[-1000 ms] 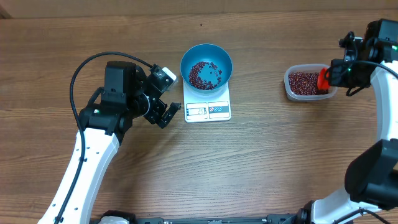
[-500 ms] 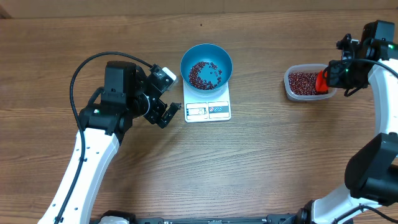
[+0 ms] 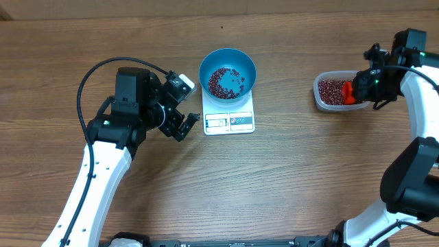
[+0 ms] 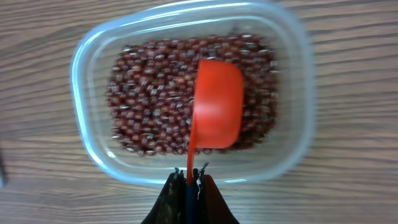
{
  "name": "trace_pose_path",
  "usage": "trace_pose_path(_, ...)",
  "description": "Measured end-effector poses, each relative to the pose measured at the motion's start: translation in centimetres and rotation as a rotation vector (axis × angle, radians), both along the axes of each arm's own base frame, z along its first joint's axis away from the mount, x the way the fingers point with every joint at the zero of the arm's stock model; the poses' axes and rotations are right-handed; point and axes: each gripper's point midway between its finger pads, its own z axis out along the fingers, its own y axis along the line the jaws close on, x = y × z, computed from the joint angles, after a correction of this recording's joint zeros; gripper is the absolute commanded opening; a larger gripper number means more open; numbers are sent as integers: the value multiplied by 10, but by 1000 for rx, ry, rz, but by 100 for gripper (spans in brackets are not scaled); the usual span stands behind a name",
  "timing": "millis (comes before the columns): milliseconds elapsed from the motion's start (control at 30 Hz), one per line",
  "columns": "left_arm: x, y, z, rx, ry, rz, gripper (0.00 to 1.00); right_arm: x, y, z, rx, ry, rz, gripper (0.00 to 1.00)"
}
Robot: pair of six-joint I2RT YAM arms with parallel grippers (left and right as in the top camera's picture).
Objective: Scoop item into bowl and weigh 150g on scale
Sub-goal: 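Dip the red scoop into the beans and fill it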
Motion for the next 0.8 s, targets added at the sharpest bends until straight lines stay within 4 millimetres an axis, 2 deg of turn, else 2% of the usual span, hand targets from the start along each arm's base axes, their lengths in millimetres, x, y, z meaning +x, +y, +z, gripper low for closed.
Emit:
trace_pose_path(267,0,0,0,0,0,0,100,-2,29,-2,166,-12,41,4)
trace_pose_path(367,0,0,0,0,0,0,100,-1,32,0,215,-24,39,4)
trace_pose_path(500,0,0,0,0,0,0,99,-2,27,2,299,-40,7,4)
trace_pose_path(667,0,0,0,0,0,0,100,-2,17,-8,426,-33,-50,4)
trace_pose_path(800,0,0,0,0,0,0,100,-3,10,-9,496,-46,-83,4)
